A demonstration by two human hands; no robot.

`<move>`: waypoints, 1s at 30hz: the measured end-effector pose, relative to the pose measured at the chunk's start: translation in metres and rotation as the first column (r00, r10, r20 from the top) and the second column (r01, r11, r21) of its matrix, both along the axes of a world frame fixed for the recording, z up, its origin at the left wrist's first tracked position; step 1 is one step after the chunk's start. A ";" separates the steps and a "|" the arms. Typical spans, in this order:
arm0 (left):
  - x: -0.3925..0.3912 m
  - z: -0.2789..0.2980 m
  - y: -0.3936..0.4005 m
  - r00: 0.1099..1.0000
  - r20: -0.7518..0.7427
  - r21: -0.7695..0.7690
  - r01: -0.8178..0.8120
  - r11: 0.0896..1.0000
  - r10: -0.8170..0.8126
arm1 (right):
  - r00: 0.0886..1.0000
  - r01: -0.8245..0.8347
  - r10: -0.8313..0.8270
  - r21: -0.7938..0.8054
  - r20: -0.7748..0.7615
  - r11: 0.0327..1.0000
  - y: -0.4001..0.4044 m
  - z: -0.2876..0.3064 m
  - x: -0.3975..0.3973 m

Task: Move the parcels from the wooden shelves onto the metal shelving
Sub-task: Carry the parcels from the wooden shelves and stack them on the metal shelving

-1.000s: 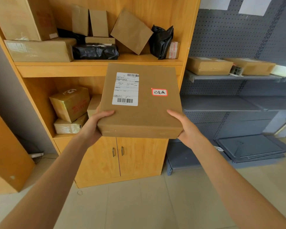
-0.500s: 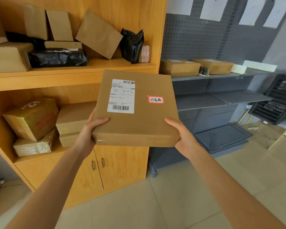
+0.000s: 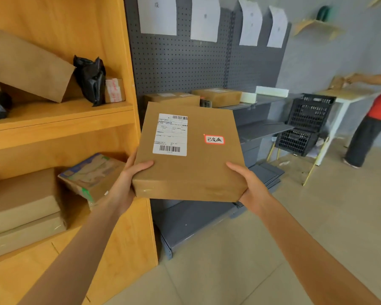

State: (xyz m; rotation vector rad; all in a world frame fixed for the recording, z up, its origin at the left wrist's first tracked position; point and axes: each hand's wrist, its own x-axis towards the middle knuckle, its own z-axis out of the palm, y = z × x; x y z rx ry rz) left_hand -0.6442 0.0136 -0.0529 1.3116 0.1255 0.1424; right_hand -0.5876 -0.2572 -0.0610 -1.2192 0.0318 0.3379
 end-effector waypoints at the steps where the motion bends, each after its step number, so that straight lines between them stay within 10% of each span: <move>1: 0.014 0.001 -0.015 1.000 0.003 0.000 0.009 1.000 -0.009 | 1.000 0.010 -0.010 -0.007 0.004 1.000 -0.015 0.000 0.012; 30: 0.386 0.026 -0.240 0.997 0.041 0.001 0.067 0.998 -0.067 | 0.989 0.110 -0.114 0.043 0.094 0.993 -0.240 0.028 0.362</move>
